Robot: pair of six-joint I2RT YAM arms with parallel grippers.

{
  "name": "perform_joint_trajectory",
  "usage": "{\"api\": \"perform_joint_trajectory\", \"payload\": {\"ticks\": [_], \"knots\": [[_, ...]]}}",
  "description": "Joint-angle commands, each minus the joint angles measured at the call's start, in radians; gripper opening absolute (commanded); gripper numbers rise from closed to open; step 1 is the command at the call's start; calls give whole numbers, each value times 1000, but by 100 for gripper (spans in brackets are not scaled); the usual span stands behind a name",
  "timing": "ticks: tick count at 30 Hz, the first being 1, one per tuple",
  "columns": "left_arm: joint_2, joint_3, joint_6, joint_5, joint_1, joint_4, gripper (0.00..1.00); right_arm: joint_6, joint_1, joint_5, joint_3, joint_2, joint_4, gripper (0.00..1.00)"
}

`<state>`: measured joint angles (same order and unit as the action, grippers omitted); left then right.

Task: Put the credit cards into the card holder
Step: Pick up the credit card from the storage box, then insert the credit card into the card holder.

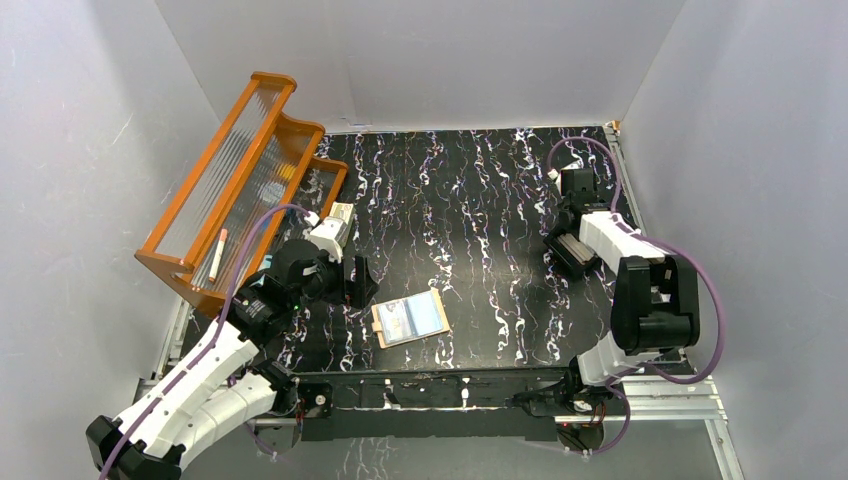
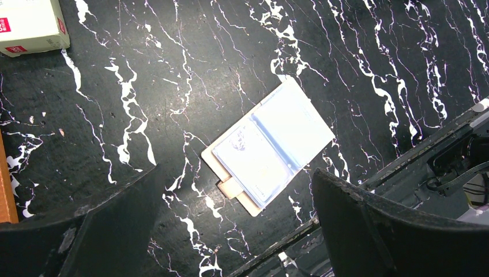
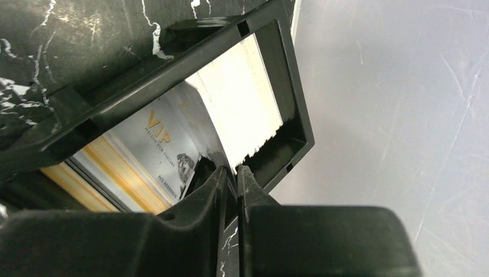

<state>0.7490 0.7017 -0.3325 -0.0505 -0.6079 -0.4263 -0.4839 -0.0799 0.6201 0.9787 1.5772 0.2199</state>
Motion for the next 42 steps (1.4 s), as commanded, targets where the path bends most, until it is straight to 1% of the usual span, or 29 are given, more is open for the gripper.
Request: {"api": "perform_joint_trajectory", "payload": {"ticks": [1, 4, 7, 9, 11, 14, 16, 17, 21, 23, 28, 30, 33, 35, 36, 38, 42], "knots": [[-16, 5, 10, 12, 1, 0, 99, 62, -5, -20, 57, -73, 51, 14], [-17, 3, 11, 12, 0, 0, 99, 97, -17, -31, 79, -93, 123, 8], [-14, 1, 12, 20, 0, -5, 99, 164, -42, -49, 118, -112, 230, 6], [-9, 2, 9, 25, 0, -9, 99, 231, -69, -37, 151, -124, 291, 6], [-1, 3, 9, 24, 0, -11, 99, 332, -98, 11, 205, -121, 357, 4], [28, 11, 11, 12, 0, -25, 98, 426, -186, 121, 281, -86, 471, 0], [47, 19, 11, 6, 0, -34, 99, 501, -266, 182, 328, -68, 555, 0], [55, 19, 12, 0, 0, -34, 98, 547, -287, 201, 350, -63, 586, 0], [82, 15, 8, -40, 0, -31, 98, 685, -405, 218, 408, -61, 665, 0], [94, 7, -10, -33, 0, -29, 98, 748, -453, 217, 434, -58, 697, 0], [138, 9, -60, -44, 0, -39, 90, 903, -593, 184, 479, -47, 754, 0], [156, 5, -105, -68, 0, -35, 85, 953, -638, 115, 478, -53, 741, 0], [190, -5, -176, -95, 0, -24, 76, 975, -694, -12, 427, -99, 646, 0], [211, -14, -213, -103, 1, -8, 71, 987, -711, -113, 358, -163, 540, 0], [220, -19, -227, -104, 0, 1, 69, 995, -711, -177, 314, -196, 474, 0], [241, -26, -247, -106, 0, 19, 63, 1026, -712, -310, 217, -269, 342, 0], [286, -63, -285, -147, 0, 94, 45, 1096, -712, -547, 21, -382, 92, 0]]}}
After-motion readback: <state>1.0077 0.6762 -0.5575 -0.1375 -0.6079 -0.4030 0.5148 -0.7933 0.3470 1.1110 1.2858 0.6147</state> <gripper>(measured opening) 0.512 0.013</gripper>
